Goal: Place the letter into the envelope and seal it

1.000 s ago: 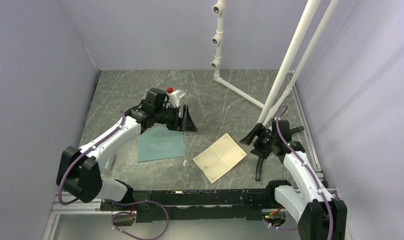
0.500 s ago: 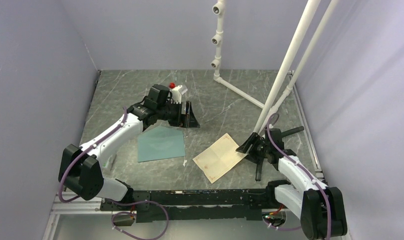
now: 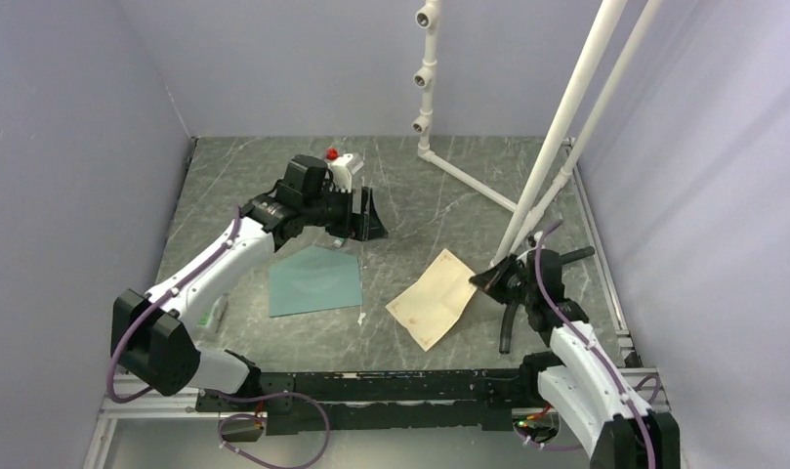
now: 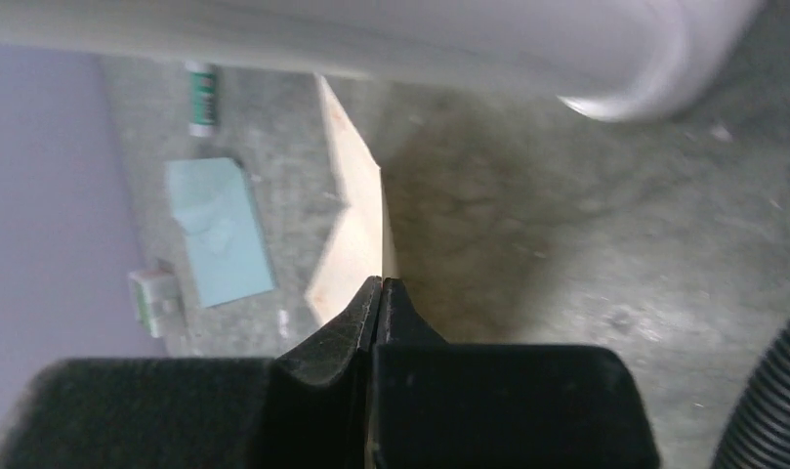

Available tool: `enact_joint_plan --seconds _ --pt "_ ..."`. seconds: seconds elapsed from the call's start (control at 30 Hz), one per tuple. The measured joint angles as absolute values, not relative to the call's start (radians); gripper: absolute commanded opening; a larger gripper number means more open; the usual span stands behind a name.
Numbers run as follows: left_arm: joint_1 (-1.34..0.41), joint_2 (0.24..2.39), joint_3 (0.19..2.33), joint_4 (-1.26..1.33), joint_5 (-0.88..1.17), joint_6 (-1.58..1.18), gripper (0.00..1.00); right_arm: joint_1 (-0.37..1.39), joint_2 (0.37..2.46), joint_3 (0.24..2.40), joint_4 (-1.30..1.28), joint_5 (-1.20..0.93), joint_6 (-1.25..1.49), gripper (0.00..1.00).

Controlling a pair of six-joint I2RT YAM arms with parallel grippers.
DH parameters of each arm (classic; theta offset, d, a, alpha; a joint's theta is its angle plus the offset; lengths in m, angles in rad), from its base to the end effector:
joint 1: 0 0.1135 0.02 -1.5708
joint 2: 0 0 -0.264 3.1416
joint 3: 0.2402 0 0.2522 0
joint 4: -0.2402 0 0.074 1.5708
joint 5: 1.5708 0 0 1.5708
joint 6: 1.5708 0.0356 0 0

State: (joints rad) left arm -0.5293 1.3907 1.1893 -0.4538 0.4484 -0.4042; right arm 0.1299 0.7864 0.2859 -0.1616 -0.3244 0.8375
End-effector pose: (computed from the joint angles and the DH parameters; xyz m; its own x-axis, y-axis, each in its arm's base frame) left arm 0.2588 -0.1693 0.3184 -0.7792 0.0452 -0.6251 0.4843 0.6766 -0.5547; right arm 0.1594 0.0323 0.1692 -0.6844 0.6208 -0.3823 0.2039 0.6664 0.7171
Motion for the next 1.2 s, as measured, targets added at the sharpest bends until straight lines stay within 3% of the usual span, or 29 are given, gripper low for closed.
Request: enact_joint_plan --seconds 0.3,0.57,0.87,1.1,1.2 --pt "-0.529 1.363 1.383 -0.524 0.383 -0.405 0.93 0.133 0.686 0.696 -0.268 -0.435 0.761 0.0" --pt "-0.527 1.355 1.563 -0.55 0.399 -0.383 0.93 0.134 0.828 1.168 -0.306 -0.651 0.637 0.0" --pt "-0.514 1.353 1.654 -0.506 0.548 -0.386 0.93 0.136 0.981 1.452 -0.252 -0.842 0.588 0.0" --pt "-0.51 1.355 1.598 -0.327 0.784 -0.405 0.77 0.137 1.028 1.517 -0.178 -0.949 0.641 0.0" --pt "-0.51 1.355 1.56 -0.247 0.881 -0.432 0.64 0.137 1.028 1.528 -0.155 -0.974 0.66 0.0"
